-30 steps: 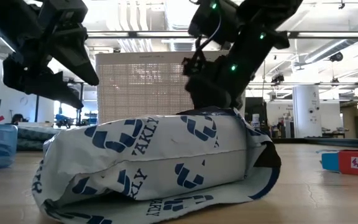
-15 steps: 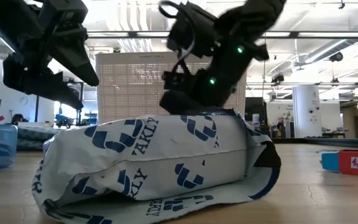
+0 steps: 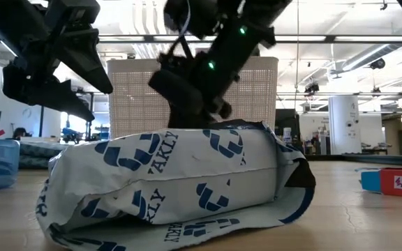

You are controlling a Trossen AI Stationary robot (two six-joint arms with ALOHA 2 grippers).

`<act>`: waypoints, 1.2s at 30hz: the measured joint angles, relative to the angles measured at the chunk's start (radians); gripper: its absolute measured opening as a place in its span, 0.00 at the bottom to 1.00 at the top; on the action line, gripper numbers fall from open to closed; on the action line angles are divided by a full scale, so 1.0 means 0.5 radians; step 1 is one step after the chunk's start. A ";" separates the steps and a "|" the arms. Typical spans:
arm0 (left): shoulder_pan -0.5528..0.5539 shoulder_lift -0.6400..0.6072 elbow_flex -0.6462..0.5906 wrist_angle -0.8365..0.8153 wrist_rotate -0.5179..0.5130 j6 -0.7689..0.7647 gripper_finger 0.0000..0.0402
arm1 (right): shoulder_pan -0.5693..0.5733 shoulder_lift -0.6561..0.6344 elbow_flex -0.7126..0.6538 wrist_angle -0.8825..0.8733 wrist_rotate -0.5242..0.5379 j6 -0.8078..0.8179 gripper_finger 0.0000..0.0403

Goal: Pick & place medical supplies in basket/bin
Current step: Put the white rolled gauze in the white bin

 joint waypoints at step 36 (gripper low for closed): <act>-0.001 0.000 -0.001 0.057 0.005 0.004 0.68 | 0.071 0.021 -0.173 0.072 0.001 0.067 0.73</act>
